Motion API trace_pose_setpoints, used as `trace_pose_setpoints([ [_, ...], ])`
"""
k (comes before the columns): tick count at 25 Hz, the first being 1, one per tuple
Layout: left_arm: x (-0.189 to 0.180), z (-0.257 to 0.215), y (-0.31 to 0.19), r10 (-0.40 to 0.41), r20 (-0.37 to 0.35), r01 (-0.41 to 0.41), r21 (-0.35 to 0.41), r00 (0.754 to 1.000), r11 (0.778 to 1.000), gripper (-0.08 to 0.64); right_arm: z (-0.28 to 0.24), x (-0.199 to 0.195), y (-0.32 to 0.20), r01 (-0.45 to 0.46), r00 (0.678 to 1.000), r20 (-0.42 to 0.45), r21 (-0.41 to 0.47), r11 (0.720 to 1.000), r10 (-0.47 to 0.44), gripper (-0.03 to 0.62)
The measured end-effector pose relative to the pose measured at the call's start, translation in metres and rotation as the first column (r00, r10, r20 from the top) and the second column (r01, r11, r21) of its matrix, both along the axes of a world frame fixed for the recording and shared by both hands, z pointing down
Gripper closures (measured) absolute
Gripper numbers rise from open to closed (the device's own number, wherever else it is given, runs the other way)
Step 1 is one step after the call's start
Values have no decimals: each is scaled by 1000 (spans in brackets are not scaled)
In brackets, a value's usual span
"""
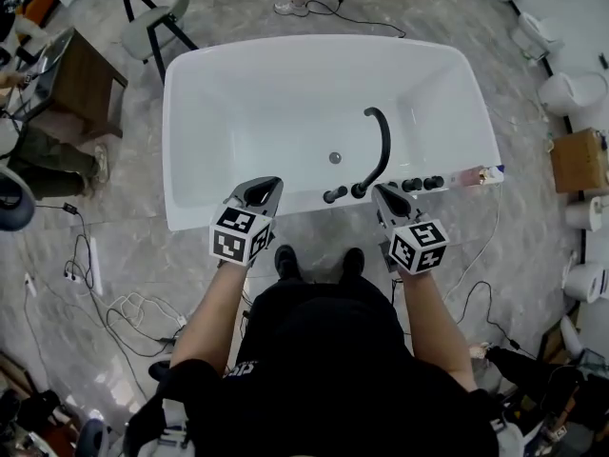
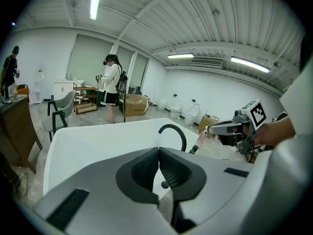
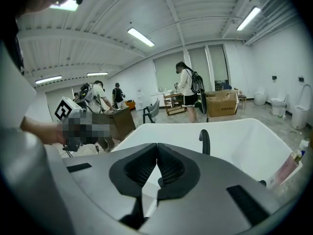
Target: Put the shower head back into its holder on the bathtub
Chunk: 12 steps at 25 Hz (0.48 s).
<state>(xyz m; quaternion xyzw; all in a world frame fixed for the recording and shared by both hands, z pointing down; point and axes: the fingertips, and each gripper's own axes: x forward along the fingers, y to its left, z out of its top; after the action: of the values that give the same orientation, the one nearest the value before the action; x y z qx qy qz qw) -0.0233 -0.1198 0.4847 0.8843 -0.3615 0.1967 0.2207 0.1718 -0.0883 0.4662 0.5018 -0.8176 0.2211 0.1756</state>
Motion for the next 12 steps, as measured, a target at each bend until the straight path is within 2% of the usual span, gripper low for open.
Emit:
trace_pose_setpoints([
  [4,27,-18,-5,-38,18,37,20,999,999,543,-21,35,0,19,995,99,12,1000,-20,577],
  [8,67,-39,-5,-115,4,115,27,993,993,543,-54,84,-2,47,964,260,50,998,-59,577],
  [12,106,-66,4,-180,-10,180,47,984,982,543,-92,134,3,79,943,312,120,990,-113,577],
])
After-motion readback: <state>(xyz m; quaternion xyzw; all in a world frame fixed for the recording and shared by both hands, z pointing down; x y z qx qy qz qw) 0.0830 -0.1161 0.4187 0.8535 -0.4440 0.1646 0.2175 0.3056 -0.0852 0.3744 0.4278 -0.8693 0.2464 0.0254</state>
